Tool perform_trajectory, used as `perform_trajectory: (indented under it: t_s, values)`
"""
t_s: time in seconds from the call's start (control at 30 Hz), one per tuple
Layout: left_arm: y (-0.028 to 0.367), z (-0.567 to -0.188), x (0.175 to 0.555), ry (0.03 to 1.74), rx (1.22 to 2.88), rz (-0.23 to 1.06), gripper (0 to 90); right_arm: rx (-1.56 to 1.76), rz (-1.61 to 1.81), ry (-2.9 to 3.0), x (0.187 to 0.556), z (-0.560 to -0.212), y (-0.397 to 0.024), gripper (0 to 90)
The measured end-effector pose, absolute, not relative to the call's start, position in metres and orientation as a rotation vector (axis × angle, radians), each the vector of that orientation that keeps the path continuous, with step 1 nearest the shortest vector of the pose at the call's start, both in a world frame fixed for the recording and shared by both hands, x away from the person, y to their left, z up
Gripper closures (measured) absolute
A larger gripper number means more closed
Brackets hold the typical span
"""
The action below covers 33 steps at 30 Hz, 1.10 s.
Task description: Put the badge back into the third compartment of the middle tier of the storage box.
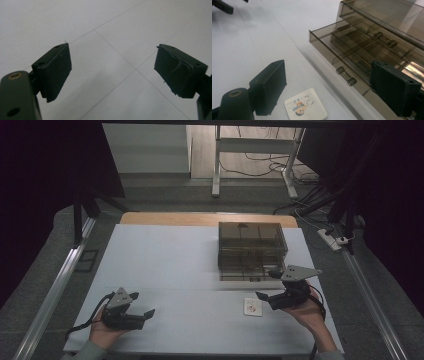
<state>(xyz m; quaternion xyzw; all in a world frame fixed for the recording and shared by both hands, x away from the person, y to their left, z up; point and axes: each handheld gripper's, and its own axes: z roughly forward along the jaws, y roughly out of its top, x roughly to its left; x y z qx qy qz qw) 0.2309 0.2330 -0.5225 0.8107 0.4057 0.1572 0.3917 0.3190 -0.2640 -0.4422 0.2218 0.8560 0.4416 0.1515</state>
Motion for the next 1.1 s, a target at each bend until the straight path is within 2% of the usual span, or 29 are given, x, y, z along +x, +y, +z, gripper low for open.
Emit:
perform_trajectory:
  t_s: [1.1]
  values:
    - [0.233,-0.522,0.23,1.008,2.056,0.381,14.0,0.546,1.067,2.7,0.325,-0.471,-0.245,15.6]
